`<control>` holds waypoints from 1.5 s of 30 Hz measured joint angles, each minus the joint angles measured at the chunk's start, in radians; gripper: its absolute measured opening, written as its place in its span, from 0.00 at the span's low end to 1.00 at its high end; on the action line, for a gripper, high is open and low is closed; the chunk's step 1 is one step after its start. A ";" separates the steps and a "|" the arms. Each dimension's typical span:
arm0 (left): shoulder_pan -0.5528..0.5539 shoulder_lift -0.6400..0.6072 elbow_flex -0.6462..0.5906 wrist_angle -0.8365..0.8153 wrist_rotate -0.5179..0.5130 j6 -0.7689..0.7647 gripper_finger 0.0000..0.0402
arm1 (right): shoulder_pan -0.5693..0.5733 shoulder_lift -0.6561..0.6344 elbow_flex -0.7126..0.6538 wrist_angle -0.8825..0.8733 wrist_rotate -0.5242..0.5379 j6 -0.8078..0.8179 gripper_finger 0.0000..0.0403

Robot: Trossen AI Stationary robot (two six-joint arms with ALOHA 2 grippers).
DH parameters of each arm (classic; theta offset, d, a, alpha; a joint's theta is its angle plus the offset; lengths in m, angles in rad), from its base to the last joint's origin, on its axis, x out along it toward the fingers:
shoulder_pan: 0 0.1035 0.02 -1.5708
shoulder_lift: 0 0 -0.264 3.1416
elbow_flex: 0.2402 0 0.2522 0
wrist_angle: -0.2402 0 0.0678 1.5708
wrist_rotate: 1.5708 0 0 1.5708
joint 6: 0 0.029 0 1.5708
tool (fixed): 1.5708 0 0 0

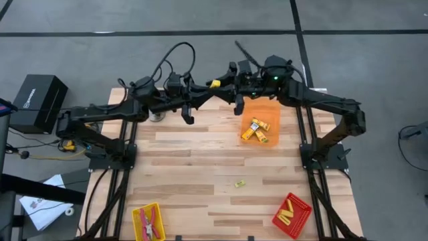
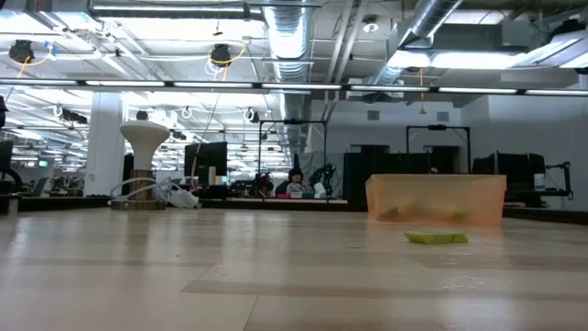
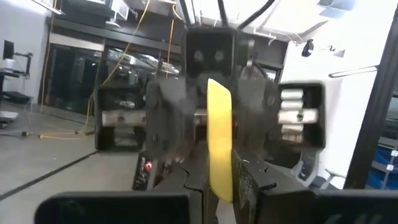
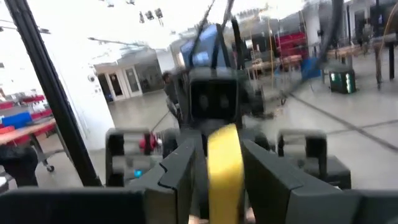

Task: Pick & Place School Supplies
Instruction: Put the yellow eraser into the red bin

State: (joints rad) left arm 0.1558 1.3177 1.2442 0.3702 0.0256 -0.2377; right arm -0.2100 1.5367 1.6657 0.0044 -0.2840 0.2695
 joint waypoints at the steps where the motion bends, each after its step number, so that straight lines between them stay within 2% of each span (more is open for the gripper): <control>1: 0.000 0.002 0.000 0.000 0.003 -0.003 0.07 | 0.000 0.016 0.005 0.029 0.000 -0.003 0.29; 10: 0.003 -0.030 0.001 -0.012 0.011 0.003 0.07 | -0.009 0.009 0.003 0.050 -0.005 0.001 0.29; 16: 0.018 -0.051 0.001 -0.038 0.010 0.021 0.07 | -0.031 -0.029 0.005 -0.001 -0.006 -0.013 0.29; 36: 0.018 -0.045 0.001 -0.037 0.012 0.021 0.07 | -0.019 -0.009 0.003 -0.004 -0.004 -0.014 0.29; 40: 0.018 -0.045 0.001 -0.036 0.012 0.021 0.07 | -0.021 -0.009 0.003 0.003 -0.004 -0.016 0.23; 45: 0.018 -0.045 0.001 -0.036 0.010 0.020 0.07 | -0.021 -0.009 0.003 0.005 -0.004 -0.023 0.08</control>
State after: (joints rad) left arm 0.1738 1.2724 1.2449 0.3343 0.0360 -0.2173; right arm -0.2306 1.5272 1.6691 0.0090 -0.2883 0.2466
